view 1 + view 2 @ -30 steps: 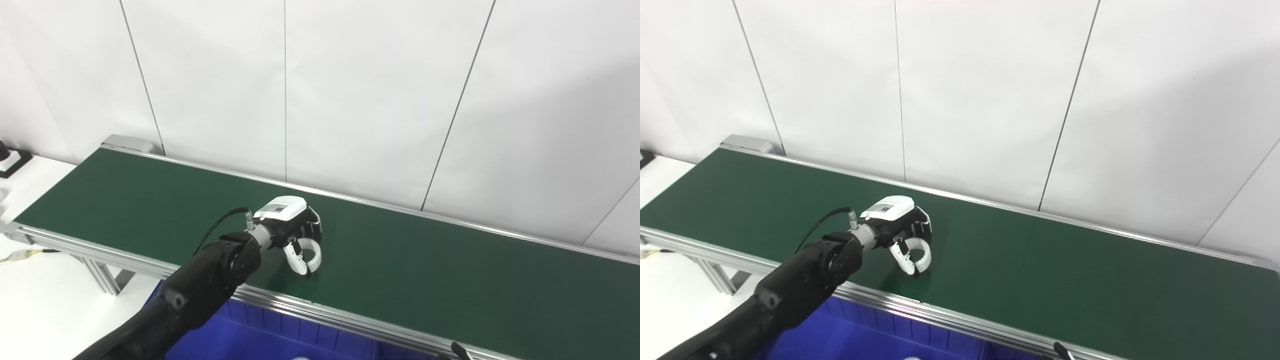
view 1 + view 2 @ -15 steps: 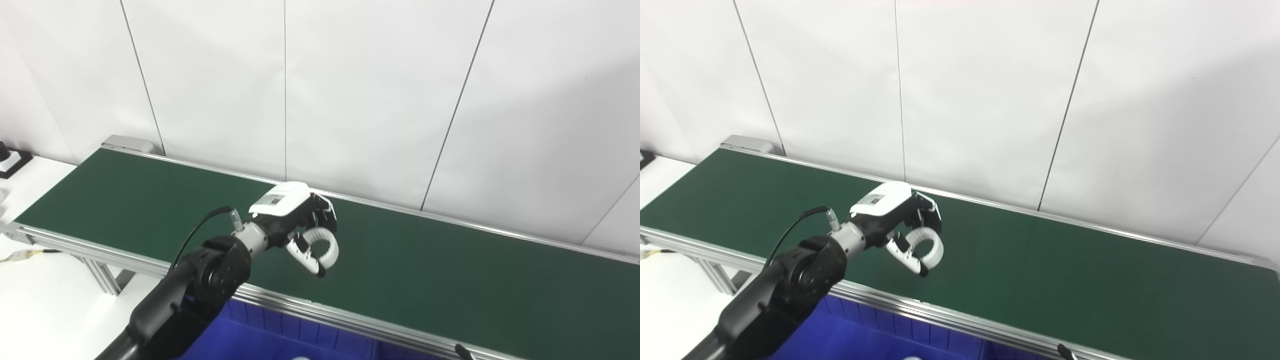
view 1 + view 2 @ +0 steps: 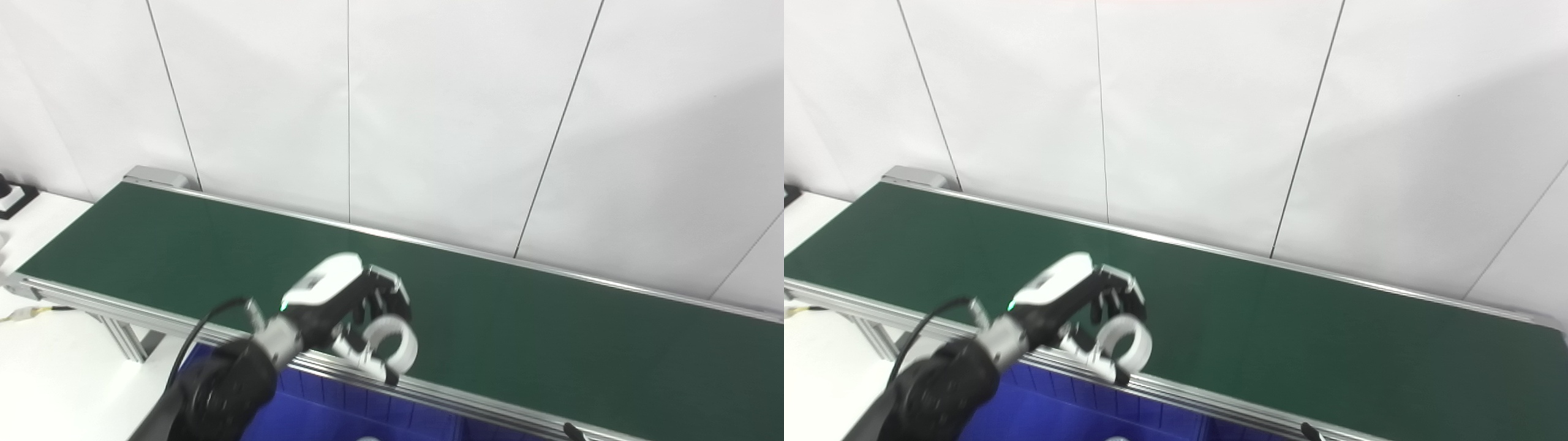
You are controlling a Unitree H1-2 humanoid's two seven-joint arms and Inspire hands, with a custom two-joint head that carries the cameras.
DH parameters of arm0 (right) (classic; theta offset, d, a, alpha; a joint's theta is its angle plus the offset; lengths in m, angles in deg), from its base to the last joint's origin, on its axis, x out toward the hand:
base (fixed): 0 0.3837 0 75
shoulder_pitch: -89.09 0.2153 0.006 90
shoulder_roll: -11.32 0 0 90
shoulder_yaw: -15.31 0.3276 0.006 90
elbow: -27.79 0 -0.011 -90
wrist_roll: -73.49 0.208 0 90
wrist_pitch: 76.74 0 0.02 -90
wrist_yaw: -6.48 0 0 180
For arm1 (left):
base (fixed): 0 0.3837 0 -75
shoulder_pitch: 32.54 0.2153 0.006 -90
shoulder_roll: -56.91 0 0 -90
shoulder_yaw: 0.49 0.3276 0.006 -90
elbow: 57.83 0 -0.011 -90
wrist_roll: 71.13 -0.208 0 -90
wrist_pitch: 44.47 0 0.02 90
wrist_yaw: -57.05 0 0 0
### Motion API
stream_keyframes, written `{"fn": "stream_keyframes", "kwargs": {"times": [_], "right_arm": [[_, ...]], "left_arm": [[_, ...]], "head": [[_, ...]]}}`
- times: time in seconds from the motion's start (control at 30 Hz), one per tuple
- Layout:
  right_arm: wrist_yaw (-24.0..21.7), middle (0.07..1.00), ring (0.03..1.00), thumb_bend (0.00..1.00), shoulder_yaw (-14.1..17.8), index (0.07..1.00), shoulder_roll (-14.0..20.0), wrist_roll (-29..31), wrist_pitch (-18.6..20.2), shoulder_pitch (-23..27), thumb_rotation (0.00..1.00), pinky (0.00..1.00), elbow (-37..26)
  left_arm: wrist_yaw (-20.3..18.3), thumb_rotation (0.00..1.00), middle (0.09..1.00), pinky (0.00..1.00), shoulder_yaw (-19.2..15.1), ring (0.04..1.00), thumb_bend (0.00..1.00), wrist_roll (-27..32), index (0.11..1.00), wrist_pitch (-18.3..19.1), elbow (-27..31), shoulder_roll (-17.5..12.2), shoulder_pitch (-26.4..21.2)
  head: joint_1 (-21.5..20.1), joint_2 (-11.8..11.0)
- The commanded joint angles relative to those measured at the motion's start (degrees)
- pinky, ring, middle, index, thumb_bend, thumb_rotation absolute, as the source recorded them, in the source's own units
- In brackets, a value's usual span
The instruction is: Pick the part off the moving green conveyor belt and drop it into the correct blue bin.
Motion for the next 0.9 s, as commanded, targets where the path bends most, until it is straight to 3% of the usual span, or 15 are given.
{"fn": "stream_keyframes", "kwargs": {"times": [0.0, 0.1, 0.13, 0.17, 0.2, 0.23, 0.27, 0.3, 0.33, 0.37, 0.4, 0.43, 0.47, 0.6, 0.87], "right_arm": [[-0.48, 0.79, 0.74, 0.42, 0.49, 0.898, 0.49, 0.83, -1.06, 0.01, 0.61, 0.67, -2.9], [-0.91, 0.788, 0.74, 0.41, 0.93, 0.899, 1.0, 1.31, -0.45, -0.45, 0.6, 0.67, -4.54], [-1.04, 0.786, 0.739, 0.41, 1.17, 0.9, 1.22, 1.45, 0.34, -0.59, 0.59, 0.67, -5.56], [-1.14, 0.786, 0.739, 0.41, 1.34, 0.9, 1.35, 1.54, 0.94, -0.69, 0.59, 0.67, -6.27], [-1.3, 0.785, 0.739, 0.41, 1.56, 0.9, 1.58, 1.73, 1.86, -0.73, 0.6, 0.67, -7.21], [-1.44, 0.791, 0.747, 0.42, 1.73, 0.904, 1.78, 1.91, 2.56, -0.77, 0.61, 0.68, -7.94], [-1.63, 0.793, 0.749, 0.42, 1.95, 0.905, 1.96, 2.38, 3.36, -0.74, 0.62, 0.68, -8.7], [-1.77, 0.797, 0.754, 0.45, 2.1, 0.906, 2.08, 2.72, 3.93, -0.71, 0.64, 0.69, -9.22], [-1.95, 0.799, 0.756, 0.46, 2.37, 0.907, 2.28, 3.29, 4.67, -0.59, 0.65, 0.69, -9.82], [-2.1, 0.805, 0.76, 0.48, 2.57, 0.906, 2.4, 3.68, 5.22, -0.51, 0.67, 0.7, -10.23], [-2.2, 0.807, 0.762, 0.49, 2.95, 0.905, 2.52, 4.23, 6.2, -0.24, 0.68, 0.7, -10.8], [-2.29, 0.797, 0.755, 0.49, 3.22, 0.897, 2.59, 4.59, 6.92, -0.06, 0.68, 0.7, -11.21], [-2.34, 0.791, 0.751, 0.49, 3.58, 0.89, 2.71, 4.99, 7.73, 0.24, 0.68, 0.7, -11.6], [-2.9, 0.787, 0.744, 0.51, 4.6, 0.884, 3.1, 6.54, 9.54, 1.11, 0.68, 0.69, -12.46], [-3.56, 0.783, 0.734, 0.53, 5.18, 0.884, 3.66, 7.37, 11.13, 1.83, 0.69, 0.68, -13.18]], "left_arm": [[2.13, 0.0, 0.506, 0.34, -0.6, 0.438, 0.47, -2.11, 0.528, -0.12, 1.36, 0.52, 1.02], [2.35, 0.0, 0.505, 0.36, -0.79, 0.425, 0.48, -3.41, 0.527, -0.09, 1.28, 1.53, 3.38], [1.92, 0.0, 0.506, 0.36, -0.72, 0.423, 0.48, -4.13, 0.527, 0.51, 1.45, 1.82, 4.06], [1.57, 0.0, 0.507, 0.36, -0.68, 0.423, 0.48, -4.64, 0.527, 0.93, 1.59, 2.02, 4.45], [1.29, 0.0, 0.508, 0.36, -0.69, 0.423, 0.47, -4.92, 0.527, 1.5, 1.75, 2.34, 5.05], [1.05, 0.0, 0.511, 0.35, -0.68, 0.423, 0.47, -5.15, 0.527, 1.96, 1.94, 2.59, 5.41], [0.98, 0.0, 0.511, 0.35, -0.69, 0.422, 0.47, -5.32, 0.527, 2.16, 2.16, 2.84, 5.93], [0.89, 0.0, 0.511, 0.35, -0.74, 0.42, 0.47, -5.49, 0.528, 2.23, 2.31, 3.05, 6.28], [0.82, 0.0, 0.511, 0.35, -0.72, 0.419, 0.47, -5.52, 0.529, 2.03, 2.48, 3.15, 6.77], [0.75, 0.0, 0.513, 0.34, -0.73, 0.419, 0.47, -5.53, 0.529, 1.84, 2.57, 3.23, 7.1], [1.0, 0.0, 0.513, 0.34, -0.72, 0.418, 0.47, -5.29, 0.529, 1.21, 2.41, 3.23, 7.57], [1.2, 0.0, 0.511, 0.36, -0.71, 0.424, 0.47, -5.11, 0.522, 0.76, 2.27, 3.23, 7.89], [1.16, 0.0, 0.511, 0.36, -0.62, 0.425, 0.48, -5.25, 0.52, 0.9, 2.03, 3.37, 8.23], [0.62, 0.0, 0.517, 0.36, -0.09, 0.422, 0.48, -6.36, 0.516, 2.4, 1.28, 4.18, 9.05], [3.13, 0.0, 0.514, 0.4, -1.49, 0.416, 0.48, -5.83, 0.514, 1.35, -2.87, 5.53, 10.57]], "head": [[-0.01, 0.84], [0.24, 2.71], [0.92, 5.4], [0.92, 5.4], [1.46, 7.88], [1.54, 8.23], [2.13, 10.22], [2.13, 10.22], [3.06, 12.52], [3.06, 12.52], [4.17, 14.45], [4.17, 14.45], [4.96, 16.02], [5.74, 17.97], [6.29, 19.09]]}}
